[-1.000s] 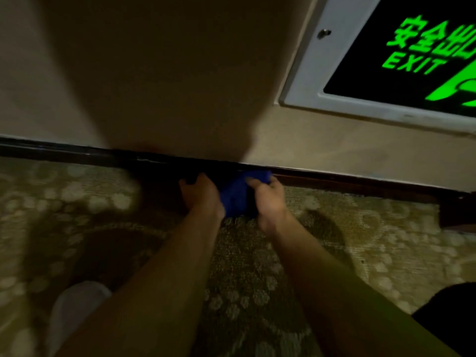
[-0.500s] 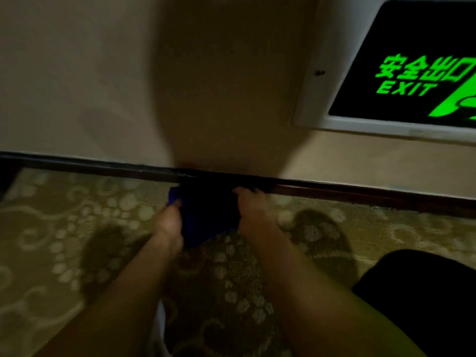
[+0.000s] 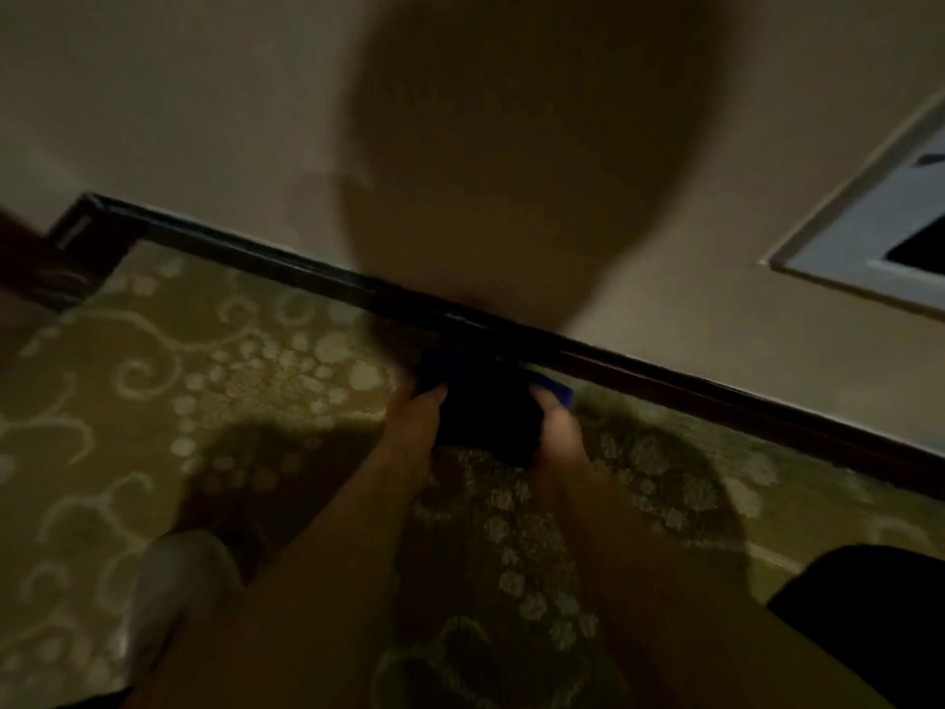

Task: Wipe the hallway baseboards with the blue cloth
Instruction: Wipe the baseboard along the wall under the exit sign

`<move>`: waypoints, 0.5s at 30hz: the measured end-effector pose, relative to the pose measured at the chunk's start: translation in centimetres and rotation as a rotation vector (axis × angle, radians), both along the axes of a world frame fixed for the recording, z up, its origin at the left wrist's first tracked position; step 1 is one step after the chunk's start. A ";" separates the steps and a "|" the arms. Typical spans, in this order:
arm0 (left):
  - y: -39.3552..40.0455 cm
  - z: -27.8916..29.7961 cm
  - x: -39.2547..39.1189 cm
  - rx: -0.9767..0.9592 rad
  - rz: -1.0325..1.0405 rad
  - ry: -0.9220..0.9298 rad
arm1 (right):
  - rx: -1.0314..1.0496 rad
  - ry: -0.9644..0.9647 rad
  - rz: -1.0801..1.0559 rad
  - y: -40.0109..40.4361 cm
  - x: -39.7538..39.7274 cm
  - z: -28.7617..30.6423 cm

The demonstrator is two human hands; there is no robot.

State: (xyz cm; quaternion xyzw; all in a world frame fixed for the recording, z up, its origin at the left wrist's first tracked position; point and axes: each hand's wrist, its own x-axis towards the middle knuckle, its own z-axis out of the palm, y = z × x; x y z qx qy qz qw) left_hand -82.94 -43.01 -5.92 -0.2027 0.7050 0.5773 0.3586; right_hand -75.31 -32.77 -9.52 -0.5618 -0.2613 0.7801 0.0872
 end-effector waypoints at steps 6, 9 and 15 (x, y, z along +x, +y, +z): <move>-0.6 -4.3 -0.8 0.091 0.066 -0.116 | 0.219 -0.056 0.065 -0.2 -1.2 -2.7; -0.1 -5.2 -1.5 0.042 0.049 -0.105 | 0.313 -0.100 0.069 -1.0 -2.1 -3.5; -0.4 -5.5 -3.6 0.038 -0.032 -0.312 | 0.323 -0.188 0.009 -1.5 -2.4 -2.6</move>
